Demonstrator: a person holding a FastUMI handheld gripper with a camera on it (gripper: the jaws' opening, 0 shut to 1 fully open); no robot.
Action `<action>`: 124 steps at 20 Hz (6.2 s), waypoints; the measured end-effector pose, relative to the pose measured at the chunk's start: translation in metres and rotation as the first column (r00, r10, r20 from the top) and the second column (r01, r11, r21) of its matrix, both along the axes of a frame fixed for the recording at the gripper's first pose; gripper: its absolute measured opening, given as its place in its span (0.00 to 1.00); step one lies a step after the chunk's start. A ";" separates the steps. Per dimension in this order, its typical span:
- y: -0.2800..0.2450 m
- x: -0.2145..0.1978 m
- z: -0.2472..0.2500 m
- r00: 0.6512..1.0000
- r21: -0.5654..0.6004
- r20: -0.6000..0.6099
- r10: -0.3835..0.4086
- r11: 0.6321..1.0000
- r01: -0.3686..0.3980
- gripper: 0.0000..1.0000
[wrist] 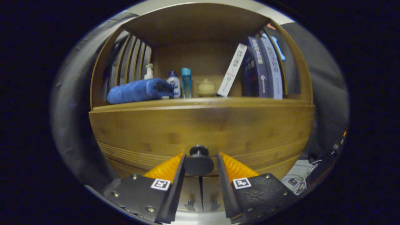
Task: Pull open the drawer, take out the items inside it, and place them on the countertop above the cabinet.
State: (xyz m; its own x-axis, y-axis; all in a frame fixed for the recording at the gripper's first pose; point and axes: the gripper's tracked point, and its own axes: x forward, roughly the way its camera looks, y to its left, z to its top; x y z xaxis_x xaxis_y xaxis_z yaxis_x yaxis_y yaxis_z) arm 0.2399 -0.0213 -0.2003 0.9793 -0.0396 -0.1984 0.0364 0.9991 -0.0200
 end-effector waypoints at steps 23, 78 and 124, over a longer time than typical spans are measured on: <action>-0.004 -0.041 0.010 0.999 0.023 0.049 -0.019 1.000 0.018 0.30; 0.002 -0.092 0.083 0.946 -0.063 -0.323 0.004 0.998 -0.025 0.99; 0.029 -0.062 0.194 0.966 0.127 -0.152 0.211 0.973 -0.192 0.45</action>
